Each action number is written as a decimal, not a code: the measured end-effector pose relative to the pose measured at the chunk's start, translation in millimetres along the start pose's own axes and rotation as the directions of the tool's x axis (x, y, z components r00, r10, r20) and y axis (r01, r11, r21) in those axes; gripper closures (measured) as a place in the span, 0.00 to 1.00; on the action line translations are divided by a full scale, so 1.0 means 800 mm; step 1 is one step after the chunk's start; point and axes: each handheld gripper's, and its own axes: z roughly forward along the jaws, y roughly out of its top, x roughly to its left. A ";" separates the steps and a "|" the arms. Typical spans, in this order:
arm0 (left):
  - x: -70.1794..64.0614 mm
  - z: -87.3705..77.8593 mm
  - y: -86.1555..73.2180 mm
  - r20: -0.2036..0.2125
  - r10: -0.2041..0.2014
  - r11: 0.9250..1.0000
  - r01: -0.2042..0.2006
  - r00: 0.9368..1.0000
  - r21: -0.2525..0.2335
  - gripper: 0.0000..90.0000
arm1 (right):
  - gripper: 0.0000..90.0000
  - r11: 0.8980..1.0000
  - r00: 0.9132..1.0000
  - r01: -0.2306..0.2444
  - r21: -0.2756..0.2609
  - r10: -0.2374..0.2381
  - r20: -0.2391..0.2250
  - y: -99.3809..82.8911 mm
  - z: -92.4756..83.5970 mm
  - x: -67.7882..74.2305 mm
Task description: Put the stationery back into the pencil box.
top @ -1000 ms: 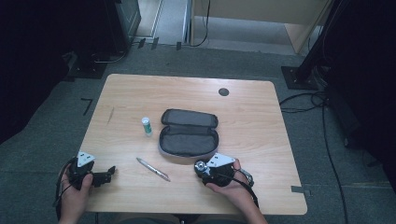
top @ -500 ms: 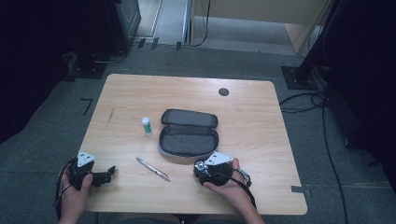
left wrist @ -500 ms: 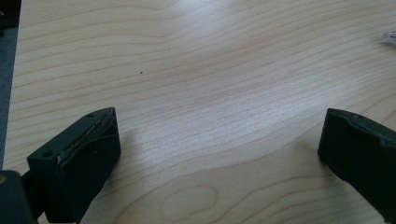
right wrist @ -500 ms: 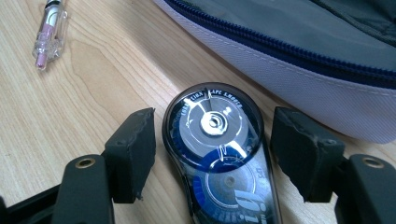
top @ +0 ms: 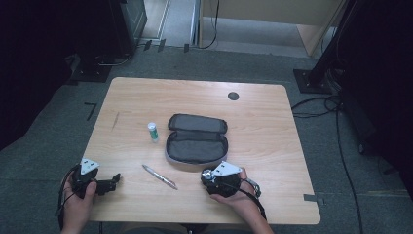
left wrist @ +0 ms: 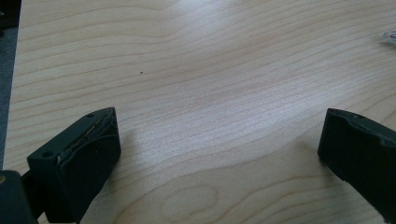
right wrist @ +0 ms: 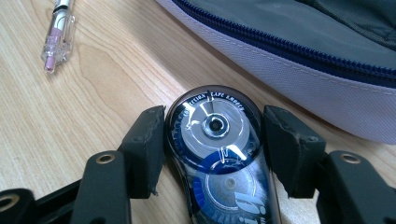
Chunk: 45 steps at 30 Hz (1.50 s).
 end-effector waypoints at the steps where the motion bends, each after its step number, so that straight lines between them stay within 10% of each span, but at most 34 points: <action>1: 0.000 0.000 0.000 0.000 0.000 1.000 0.000 1.000 0.000 0.00 | 0.46 1.000 1.000 -0.003 -0.002 0.003 0.003 0.000 0.000 0.001; 45: 0.000 0.000 0.000 0.000 0.001 1.000 -0.001 1.000 0.001 0.00 | 0.47 0.987 0.995 -0.097 -0.124 0.100 0.015 0.065 -0.052 -0.012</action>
